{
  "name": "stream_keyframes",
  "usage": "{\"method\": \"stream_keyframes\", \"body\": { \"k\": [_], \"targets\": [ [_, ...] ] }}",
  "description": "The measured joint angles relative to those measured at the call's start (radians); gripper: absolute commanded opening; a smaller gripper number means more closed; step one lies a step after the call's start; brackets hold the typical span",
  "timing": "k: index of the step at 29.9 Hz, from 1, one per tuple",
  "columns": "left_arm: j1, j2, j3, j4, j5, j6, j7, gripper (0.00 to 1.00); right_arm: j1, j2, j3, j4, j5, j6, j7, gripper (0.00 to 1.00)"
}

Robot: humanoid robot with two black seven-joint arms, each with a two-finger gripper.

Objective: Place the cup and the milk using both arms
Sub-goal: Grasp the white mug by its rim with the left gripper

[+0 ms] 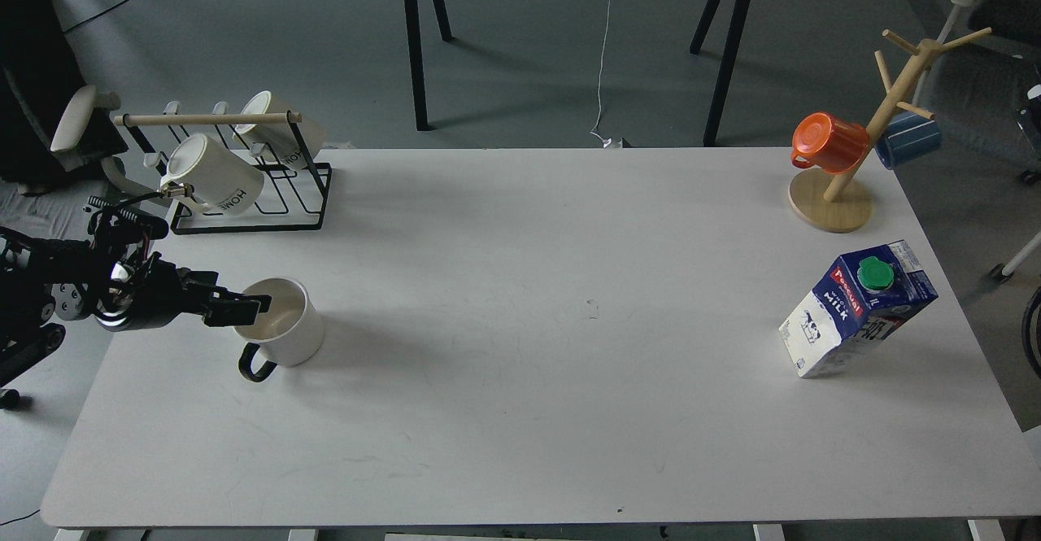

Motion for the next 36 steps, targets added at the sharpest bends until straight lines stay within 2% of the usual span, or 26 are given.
{"method": "stream_keyframes", "body": {
  "k": [10,15,18,20,21,22,31,36],
  "targets": [
    [0.016,-0.06,0.005,0.08,0.0,0.009,0.0,0.96,-0.002,-0.013,0.0,0.0,0.0,0.0,0.0,0.99],
    [0.024,-0.092,0.005,0.122,0.0,0.041,0.0,0.87,-0.002,-0.025,0.0,0.0,0.0,0.0,0.0,0.99],
    [0.035,-0.103,0.005,0.132,0.0,0.092,0.0,0.68,-0.003,-0.031,0.0,-0.001,0.0,0.0,0.0,0.99],
    [0.043,-0.106,0.006,0.134,0.001,0.105,0.0,0.4,-0.004,-0.032,0.0,-0.002,0.0,0.0,0.0,0.99],
    [0.045,-0.107,0.009,0.135,0.003,0.108,0.0,0.18,-0.004,-0.032,0.0,-0.002,0.0,0.0,0.0,0.99],
    [0.045,-0.107,0.016,0.135,0.007,0.111,0.0,0.06,-0.005,-0.032,0.0,-0.002,0.0,0.0,0.0,0.99],
    [0.045,-0.109,0.054,0.126,0.023,0.178,0.0,0.01,-0.012,-0.034,-0.001,-0.001,0.0,0.0,0.0,0.99],
    [0.03,-0.1,0.052,0.126,0.022,0.183,0.0,0.0,-0.023,-0.032,-0.006,0.001,0.002,0.0,0.0,0.99]
  ]
}}
